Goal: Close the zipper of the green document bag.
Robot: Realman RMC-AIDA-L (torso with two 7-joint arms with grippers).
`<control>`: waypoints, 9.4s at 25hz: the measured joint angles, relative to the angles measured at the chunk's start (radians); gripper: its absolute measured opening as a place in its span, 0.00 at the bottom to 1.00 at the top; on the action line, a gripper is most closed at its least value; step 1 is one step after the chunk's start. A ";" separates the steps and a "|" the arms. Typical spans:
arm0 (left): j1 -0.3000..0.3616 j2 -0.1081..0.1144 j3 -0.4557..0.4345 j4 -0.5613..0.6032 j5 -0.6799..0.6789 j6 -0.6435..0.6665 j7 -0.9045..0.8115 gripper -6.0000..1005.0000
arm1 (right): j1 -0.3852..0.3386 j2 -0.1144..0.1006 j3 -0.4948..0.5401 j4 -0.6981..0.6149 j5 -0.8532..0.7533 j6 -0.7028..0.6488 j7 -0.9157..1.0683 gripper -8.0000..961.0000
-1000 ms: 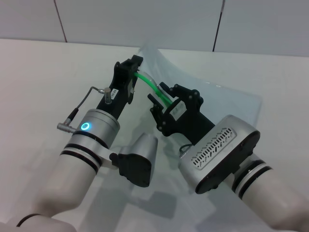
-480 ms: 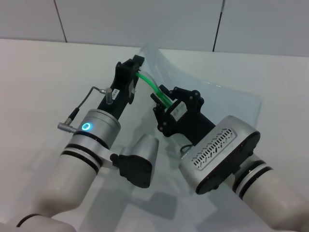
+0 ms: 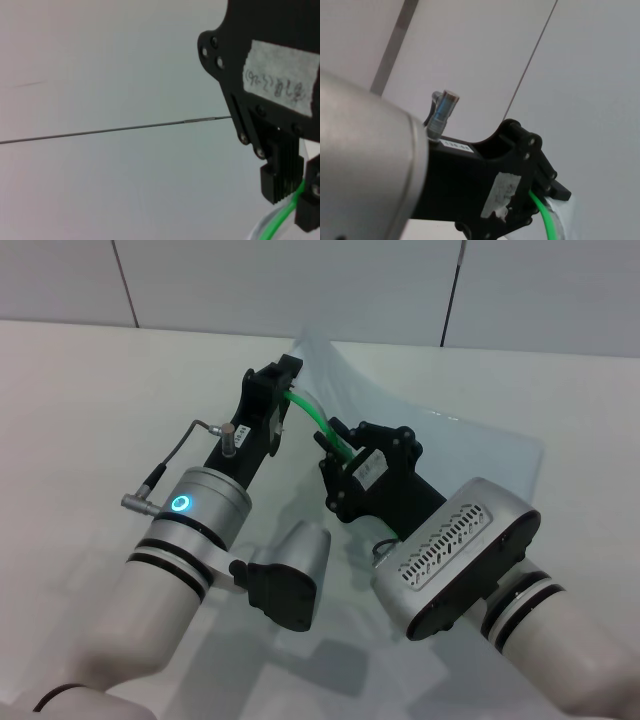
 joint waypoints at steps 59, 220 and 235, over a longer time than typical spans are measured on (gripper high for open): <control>0.013 0.003 -0.001 0.000 -0.020 -0.092 -0.088 0.08 | -0.022 0.000 0.003 0.108 0.000 0.010 0.126 0.10; 0.034 0.007 -0.003 -0.041 -0.202 -0.353 -1.119 0.42 | -0.036 0.006 -0.003 0.210 0.312 0.327 0.445 0.68; 0.028 0.008 -0.001 -0.063 -0.201 -0.328 -1.175 0.42 | -0.034 0.005 -0.003 0.207 0.311 0.343 0.437 0.68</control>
